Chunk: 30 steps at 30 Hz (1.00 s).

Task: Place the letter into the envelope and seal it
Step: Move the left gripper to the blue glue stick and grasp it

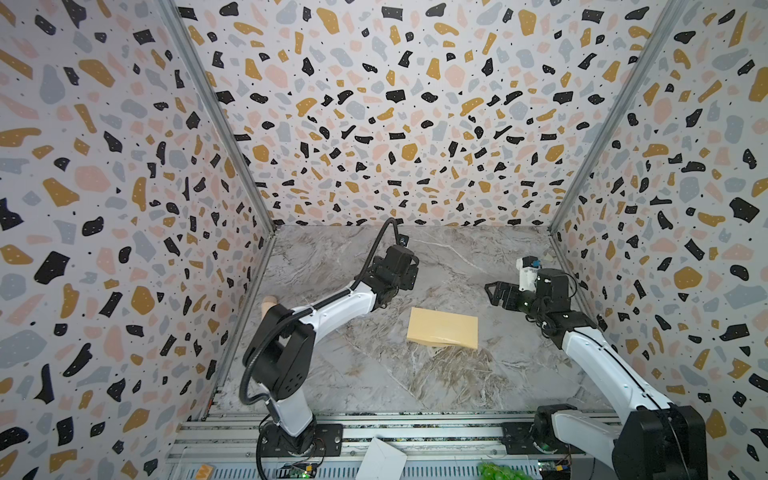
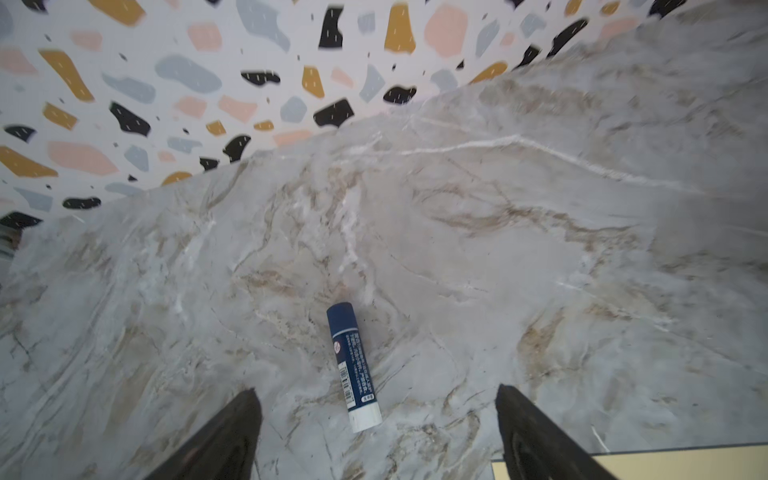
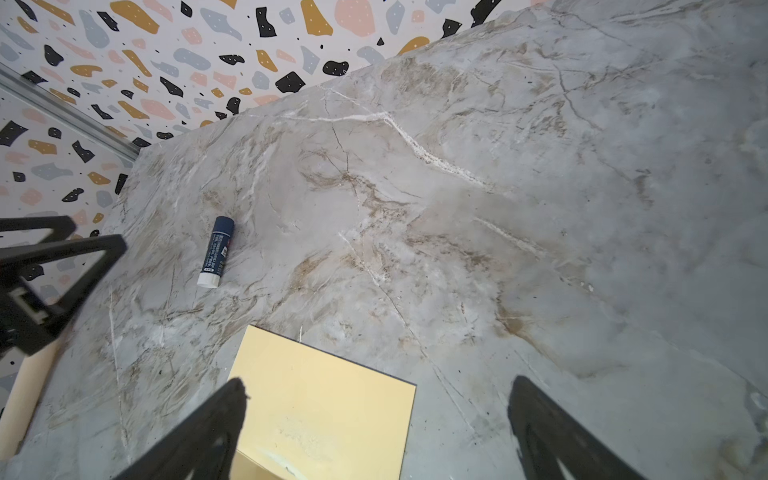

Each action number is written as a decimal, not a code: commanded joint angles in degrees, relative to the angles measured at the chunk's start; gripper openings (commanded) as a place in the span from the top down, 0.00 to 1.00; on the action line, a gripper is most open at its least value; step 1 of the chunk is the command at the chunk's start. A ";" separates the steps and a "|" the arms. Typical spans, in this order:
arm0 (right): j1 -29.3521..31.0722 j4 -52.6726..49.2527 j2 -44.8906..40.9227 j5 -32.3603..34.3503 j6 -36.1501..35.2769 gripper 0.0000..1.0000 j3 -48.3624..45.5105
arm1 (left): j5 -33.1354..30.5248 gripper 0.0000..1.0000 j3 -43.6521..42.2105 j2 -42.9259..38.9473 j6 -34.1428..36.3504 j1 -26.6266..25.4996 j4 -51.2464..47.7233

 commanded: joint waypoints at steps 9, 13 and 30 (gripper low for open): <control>0.93 -0.59 0.61 -0.44 -1.74 0.01 2.36 | 6.04 0.25 3.46 10.76 -8.68 5.15 -1.94; 1.04 -0.55 1.16 -0.49 -1.96 0.01 2.35 | 7.16 0.31 4.28 13.67 -9.10 5.82 -1.26; 2.29 -0.49 3.56 -0.39 -2.42 0.01 3.04 | 7.77 0.84 2.62 17.56 -7.81 7.16 2.20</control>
